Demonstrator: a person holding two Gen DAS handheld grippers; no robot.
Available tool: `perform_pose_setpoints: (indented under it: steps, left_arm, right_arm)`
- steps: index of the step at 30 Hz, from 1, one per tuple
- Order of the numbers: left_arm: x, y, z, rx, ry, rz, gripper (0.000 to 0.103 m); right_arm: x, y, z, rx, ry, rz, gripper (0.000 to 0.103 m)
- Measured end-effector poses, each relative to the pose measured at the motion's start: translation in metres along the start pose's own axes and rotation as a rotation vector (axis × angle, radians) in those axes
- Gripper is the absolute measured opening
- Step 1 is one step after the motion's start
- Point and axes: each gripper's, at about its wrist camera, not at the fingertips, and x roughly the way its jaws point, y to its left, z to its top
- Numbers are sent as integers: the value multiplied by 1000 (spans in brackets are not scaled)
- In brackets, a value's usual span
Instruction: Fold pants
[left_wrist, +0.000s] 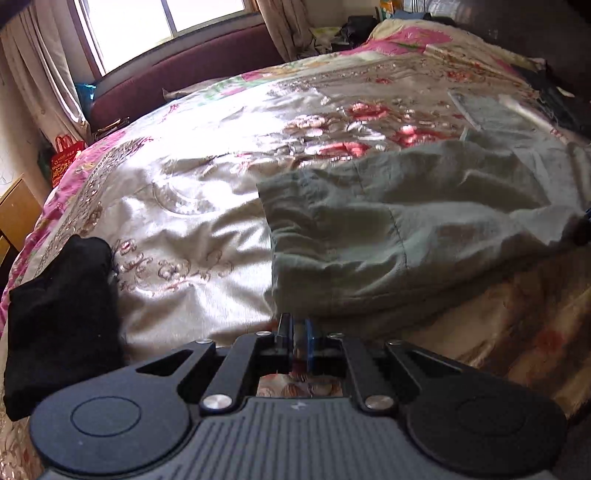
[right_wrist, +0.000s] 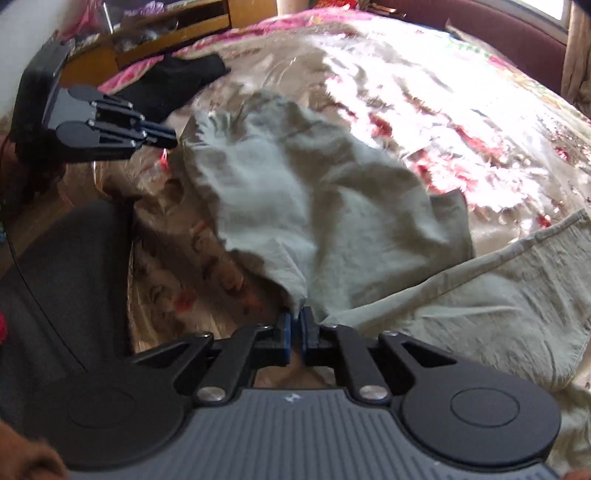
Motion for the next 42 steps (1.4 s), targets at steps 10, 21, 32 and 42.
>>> perform_pose_setpoints:
  steps: [10,21,32,42]
  left_arm:
    - [-40,-1,9,-10,-90,56,28]
    - [16,-53,5,136,80,-14,42]
    - [-20,-75,66,59,-122,-103,42]
    - [24,-184,110,148,-130,-405,42]
  right_arm:
    - [-31,-6,1,57,-69,-40,24]
    - [-47,-75,-9,295,-119,-194,36]
    - [15,-234,63,629,-190,-463,40]
    - [78,-305,70,777,-79,-589,38]
